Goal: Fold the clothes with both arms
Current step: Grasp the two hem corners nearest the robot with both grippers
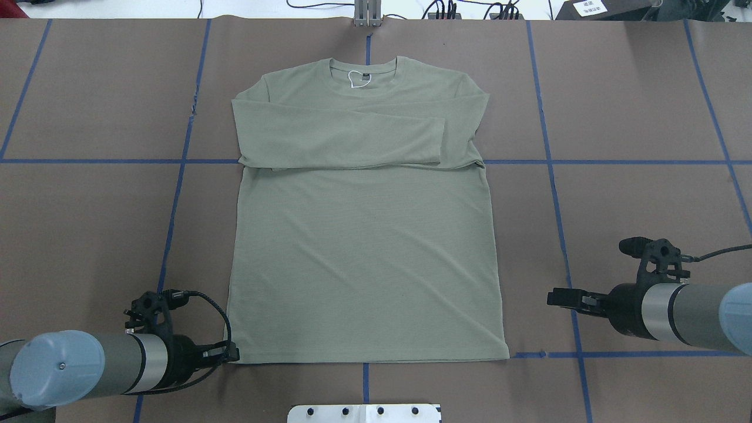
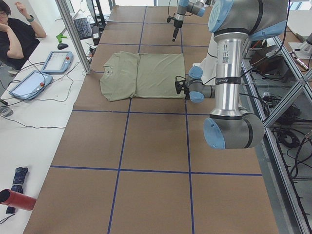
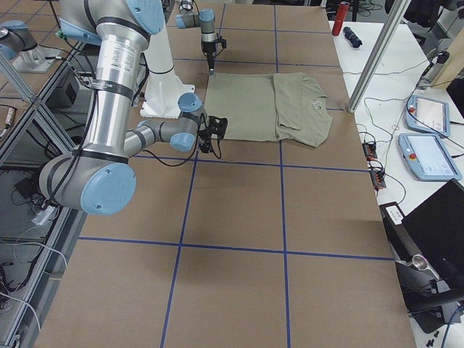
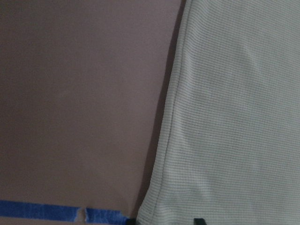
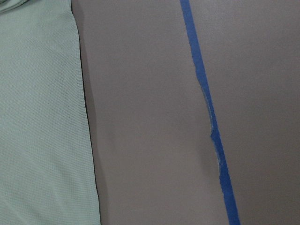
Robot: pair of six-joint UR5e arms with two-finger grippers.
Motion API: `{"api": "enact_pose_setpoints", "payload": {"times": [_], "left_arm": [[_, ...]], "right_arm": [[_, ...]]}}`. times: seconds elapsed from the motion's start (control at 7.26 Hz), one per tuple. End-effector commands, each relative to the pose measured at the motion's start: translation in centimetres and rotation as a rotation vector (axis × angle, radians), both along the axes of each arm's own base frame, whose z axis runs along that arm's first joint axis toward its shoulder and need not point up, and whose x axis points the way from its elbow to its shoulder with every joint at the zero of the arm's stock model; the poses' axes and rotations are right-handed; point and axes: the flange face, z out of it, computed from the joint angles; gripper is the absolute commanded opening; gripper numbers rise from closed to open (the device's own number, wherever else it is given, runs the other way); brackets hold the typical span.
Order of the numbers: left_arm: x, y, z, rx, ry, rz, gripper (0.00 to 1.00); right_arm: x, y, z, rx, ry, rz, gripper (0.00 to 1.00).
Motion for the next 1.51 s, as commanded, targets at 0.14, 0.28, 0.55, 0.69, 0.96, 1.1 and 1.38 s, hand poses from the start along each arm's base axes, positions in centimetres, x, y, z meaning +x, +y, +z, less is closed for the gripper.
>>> {"api": "enact_pose_setpoints", "payload": {"times": [0.14,0.28,0.55,0.69,0.96,1.1,1.38], "left_arm": [[0.0,0.0,0.1,0.0,-0.002,0.001,0.2],[0.0,0.0,0.1,0.0,-0.001,0.001,0.1],[-0.2,0.0,-0.7,0.002,0.014,-0.001,0.0],[-0.3,-0.1,-1.4,0.005,0.028,-0.002,0.0],[-0.3,0.0,-2.4,0.007,0.049,0.0,0.0],[-1.2,0.0,-4.0,0.012,0.082,-0.001,0.0],[-2.3,0.1,-6.0,0.018,0.125,-0.003,0.0]], "right_arm": [[-0.1,0.1,0.0,0.0,0.001,-0.005,1.0],[-0.2,0.2,0.0,-0.001,0.001,-0.006,1.0],[-0.5,0.6,0.1,-0.018,0.002,0.003,1.0],[-1.1,1.1,0.2,-0.056,-0.003,0.062,0.99],[-2.7,1.5,-0.6,-0.115,-0.017,0.14,0.95],[-4.8,1.5,-2.0,-0.133,-0.013,0.156,0.94],[-8.0,3.4,-4.0,-0.097,-0.021,0.149,0.94]]}}
